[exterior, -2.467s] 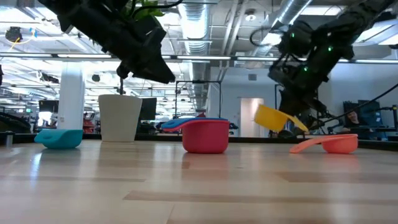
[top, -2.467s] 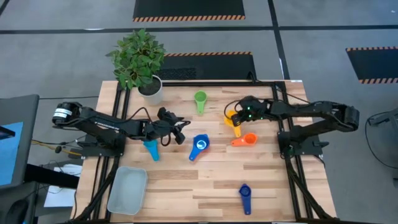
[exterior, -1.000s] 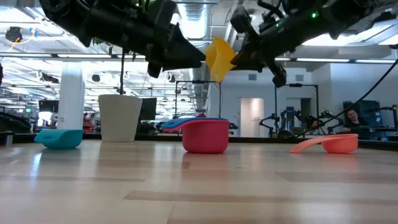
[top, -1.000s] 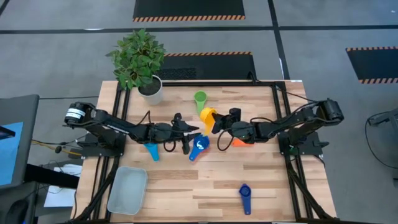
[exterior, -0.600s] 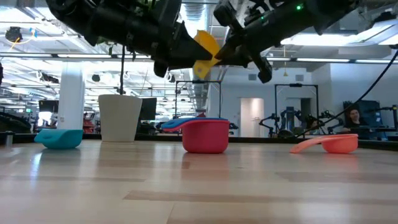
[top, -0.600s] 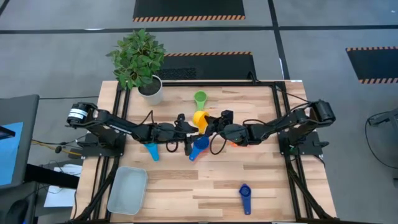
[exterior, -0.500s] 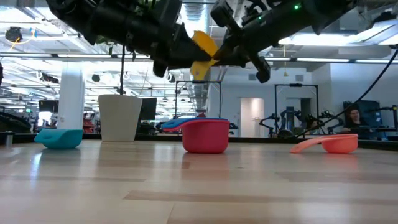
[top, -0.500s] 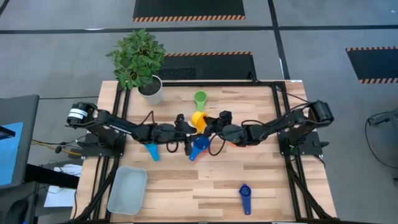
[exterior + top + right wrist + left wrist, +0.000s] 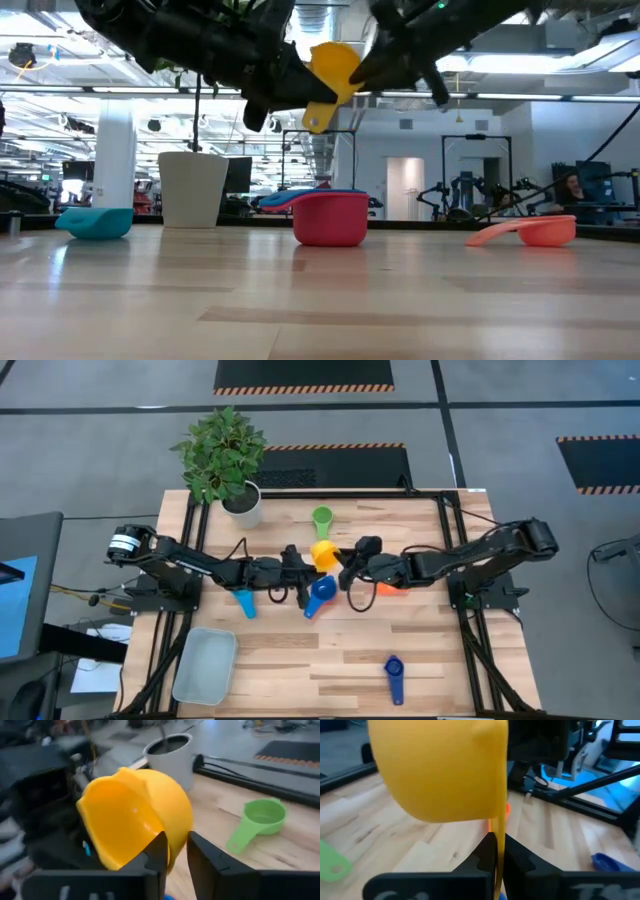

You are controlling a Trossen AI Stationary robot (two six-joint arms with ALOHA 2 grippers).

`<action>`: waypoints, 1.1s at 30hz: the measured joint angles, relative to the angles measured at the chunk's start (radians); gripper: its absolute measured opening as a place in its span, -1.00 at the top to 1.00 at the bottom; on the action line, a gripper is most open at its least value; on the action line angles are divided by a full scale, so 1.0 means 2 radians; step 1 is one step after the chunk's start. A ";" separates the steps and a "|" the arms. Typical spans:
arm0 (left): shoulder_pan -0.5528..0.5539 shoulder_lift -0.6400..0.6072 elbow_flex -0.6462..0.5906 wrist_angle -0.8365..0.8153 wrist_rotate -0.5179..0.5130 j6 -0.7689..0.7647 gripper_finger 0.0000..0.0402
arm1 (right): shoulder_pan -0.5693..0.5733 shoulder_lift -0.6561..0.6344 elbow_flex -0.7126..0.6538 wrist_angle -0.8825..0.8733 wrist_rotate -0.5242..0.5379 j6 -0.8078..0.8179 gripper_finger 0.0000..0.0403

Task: Nest measuring cups in basket
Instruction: Stack the yellow measuring cup on the blue measuring cup

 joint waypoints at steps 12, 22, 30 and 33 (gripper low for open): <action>-0.014 0.001 0.000 0.012 0.097 -0.078 1.00 | 0.007 -0.069 0.000 -0.068 -0.079 -0.077 0.27; -0.045 0.001 -0.020 0.028 0.117 -0.095 1.00 | -0.008 -0.068 0.000 -0.064 -0.076 -0.136 0.34; -0.030 0.001 -0.056 0.091 0.151 -0.110 1.00 | -0.004 -0.073 -0.001 -0.063 -0.076 -0.121 0.40; -0.024 0.001 -0.063 0.100 0.162 -0.113 1.00 | 0.002 -0.074 0.000 -0.063 -0.077 -0.120 0.40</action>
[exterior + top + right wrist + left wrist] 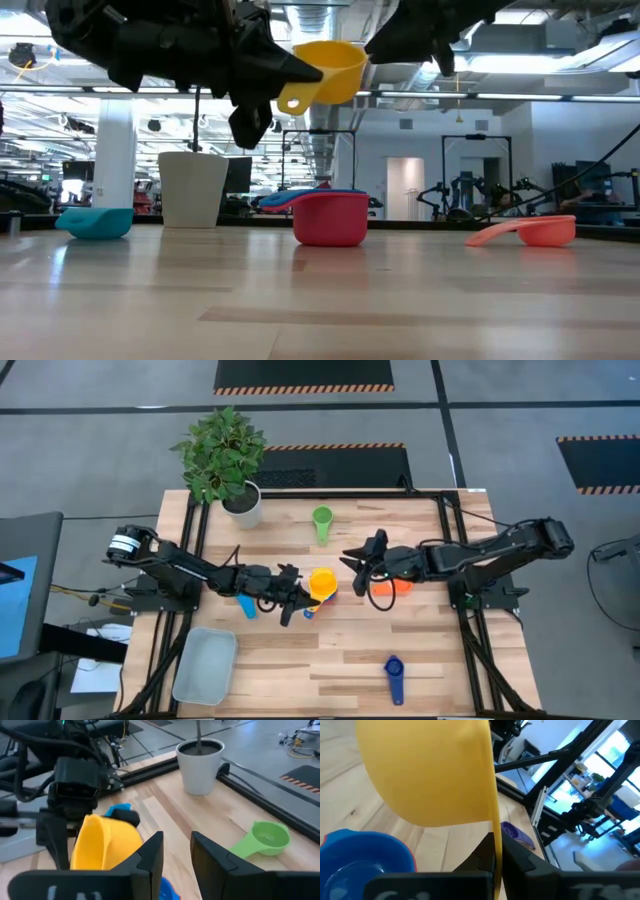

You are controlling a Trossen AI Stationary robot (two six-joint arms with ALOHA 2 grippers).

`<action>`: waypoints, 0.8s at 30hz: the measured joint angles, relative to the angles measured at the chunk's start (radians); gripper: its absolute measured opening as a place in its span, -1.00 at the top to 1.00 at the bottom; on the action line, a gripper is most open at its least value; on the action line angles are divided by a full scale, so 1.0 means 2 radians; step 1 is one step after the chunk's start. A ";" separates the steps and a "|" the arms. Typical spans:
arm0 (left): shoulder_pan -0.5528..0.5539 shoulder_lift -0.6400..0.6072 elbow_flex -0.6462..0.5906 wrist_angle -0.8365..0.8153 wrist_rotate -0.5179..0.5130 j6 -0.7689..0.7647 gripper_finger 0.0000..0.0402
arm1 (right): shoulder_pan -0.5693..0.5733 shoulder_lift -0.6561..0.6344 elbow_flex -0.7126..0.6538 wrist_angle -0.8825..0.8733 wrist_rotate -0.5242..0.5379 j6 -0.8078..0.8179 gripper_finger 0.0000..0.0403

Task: Nest measuring cups in basket
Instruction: Stack the yellow measuring cup on the blue measuring cup

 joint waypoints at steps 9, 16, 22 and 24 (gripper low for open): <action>0.000 0.026 0.000 0.056 0.028 0.001 1.00 | 0.012 0.000 0.000 0.001 0.000 0.002 0.41; 0.025 0.085 0.016 0.119 0.096 -0.060 1.00 | 0.011 0.001 0.000 0.002 0.000 0.002 0.41; 0.043 0.119 0.023 0.108 0.145 -0.145 1.00 | 0.011 0.001 0.000 -0.002 0.000 0.001 0.41; 0.050 0.123 0.023 0.098 0.158 -0.178 1.00 | 0.011 0.001 0.000 -0.007 0.000 0.003 0.41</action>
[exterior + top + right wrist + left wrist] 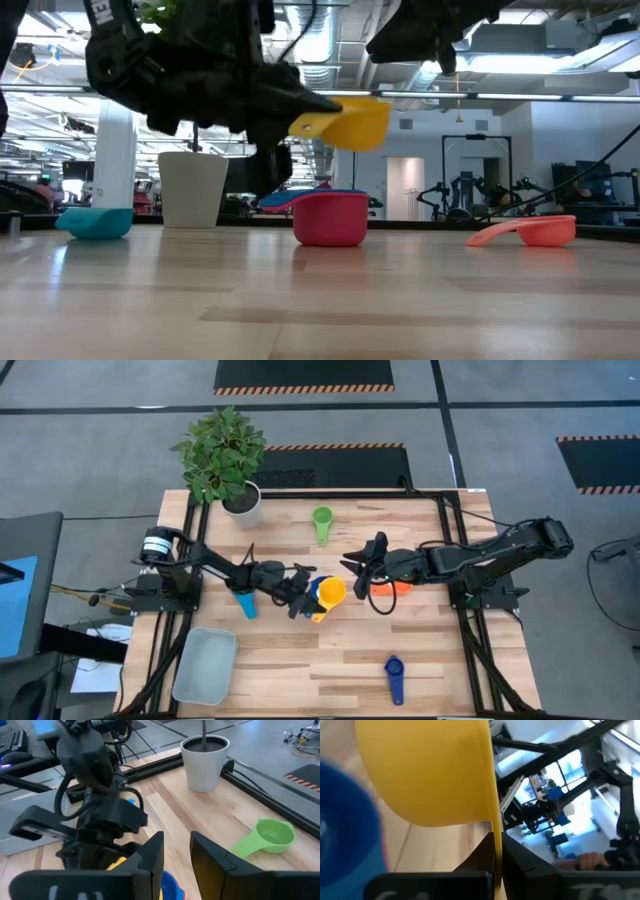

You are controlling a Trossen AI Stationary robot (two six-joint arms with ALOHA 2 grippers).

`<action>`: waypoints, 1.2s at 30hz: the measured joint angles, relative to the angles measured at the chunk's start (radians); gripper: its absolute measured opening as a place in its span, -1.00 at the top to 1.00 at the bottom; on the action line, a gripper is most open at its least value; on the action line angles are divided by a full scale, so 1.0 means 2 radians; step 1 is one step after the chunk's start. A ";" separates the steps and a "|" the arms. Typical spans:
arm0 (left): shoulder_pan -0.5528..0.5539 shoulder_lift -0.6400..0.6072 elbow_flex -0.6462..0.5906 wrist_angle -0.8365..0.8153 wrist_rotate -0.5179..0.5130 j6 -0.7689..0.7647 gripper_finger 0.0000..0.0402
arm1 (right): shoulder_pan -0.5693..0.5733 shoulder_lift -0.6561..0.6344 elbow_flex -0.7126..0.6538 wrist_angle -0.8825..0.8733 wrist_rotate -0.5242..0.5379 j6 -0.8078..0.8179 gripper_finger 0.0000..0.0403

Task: Nest measuring cups in basket
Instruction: Stack the yellow measuring cup on the blue measuring cup

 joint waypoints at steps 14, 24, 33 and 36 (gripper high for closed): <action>0.036 -0.021 0.000 -0.122 0.010 0.005 1.00 | 0.000 0.000 0.000 -0.029 0.000 0.008 0.41; 0.037 -0.021 0.000 -0.138 0.035 0.000 0.97 | 0.000 0.000 0.000 -0.031 0.000 0.020 0.40; 0.050 -0.021 0.000 -0.140 0.047 0.000 0.75 | 0.000 0.000 0.000 -0.032 0.000 0.021 0.32; 0.053 -0.021 0.000 -0.140 0.056 -0.001 0.69 | 0.000 0.000 0.000 -0.037 0.000 0.021 0.29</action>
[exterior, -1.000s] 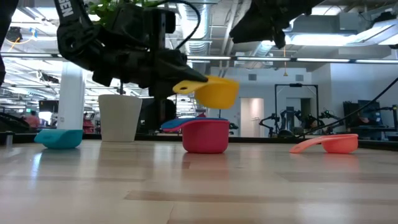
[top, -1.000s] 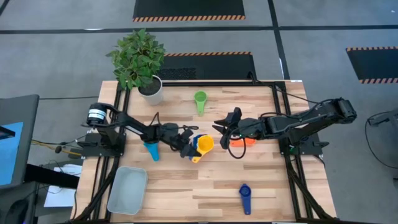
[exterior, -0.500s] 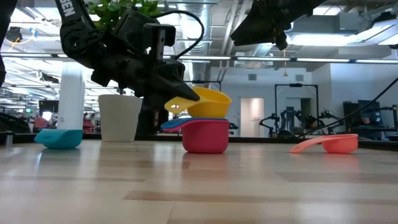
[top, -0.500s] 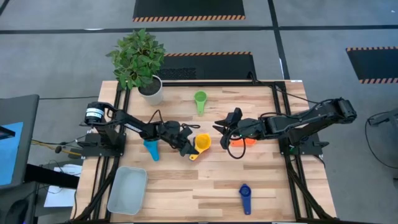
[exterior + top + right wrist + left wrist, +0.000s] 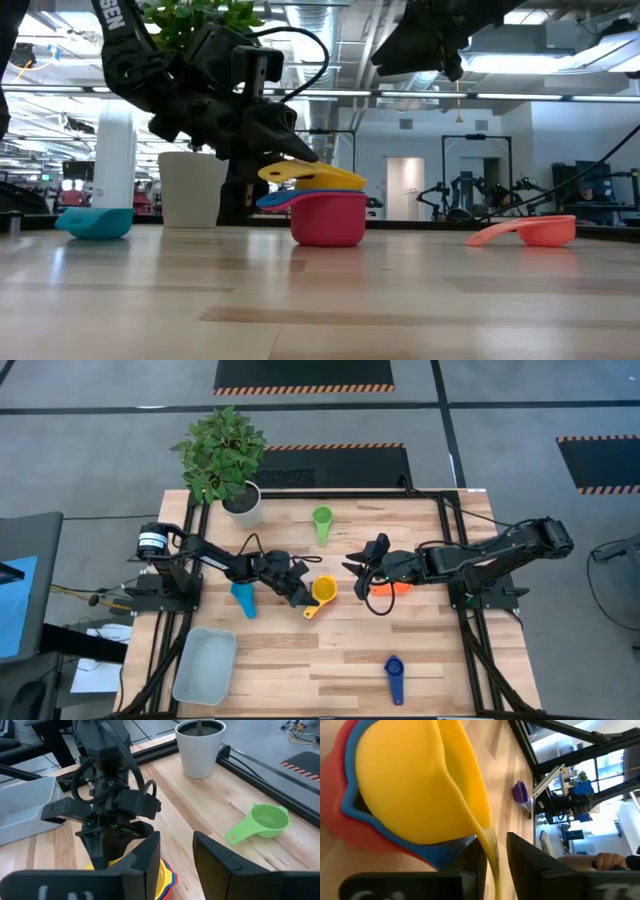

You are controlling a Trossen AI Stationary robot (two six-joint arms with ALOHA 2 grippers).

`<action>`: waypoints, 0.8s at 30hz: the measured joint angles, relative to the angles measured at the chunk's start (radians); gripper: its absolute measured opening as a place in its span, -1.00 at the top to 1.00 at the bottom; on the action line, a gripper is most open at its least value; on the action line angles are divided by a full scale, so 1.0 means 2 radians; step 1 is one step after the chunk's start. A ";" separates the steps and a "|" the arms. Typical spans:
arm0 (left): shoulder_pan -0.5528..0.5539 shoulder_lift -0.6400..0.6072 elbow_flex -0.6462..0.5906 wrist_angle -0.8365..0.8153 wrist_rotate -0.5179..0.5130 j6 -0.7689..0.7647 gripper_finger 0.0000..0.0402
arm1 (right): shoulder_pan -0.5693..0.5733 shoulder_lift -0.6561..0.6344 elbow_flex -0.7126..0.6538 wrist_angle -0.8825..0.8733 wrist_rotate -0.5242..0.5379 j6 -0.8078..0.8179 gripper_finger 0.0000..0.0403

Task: Nest measuring cups in basket
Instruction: Stack the yellow measuring cup on the blue measuring cup

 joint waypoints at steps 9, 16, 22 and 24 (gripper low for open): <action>0.001 0.000 0.000 -0.003 0.045 0.028 0.65 | 0.000 0.000 0.000 0.000 0.000 0.000 0.25; 0.002 -0.019 0.000 -0.030 0.039 0.056 0.65 | 0.003 0.000 0.000 0.000 0.000 0.000 0.26; 0.001 -0.077 0.000 -0.135 -0.031 0.120 0.65 | 0.003 0.000 0.000 0.001 0.000 0.000 0.23; -0.003 -0.094 0.000 -0.176 -0.068 0.139 0.65 | 0.003 0.000 0.000 0.002 0.000 0.000 0.22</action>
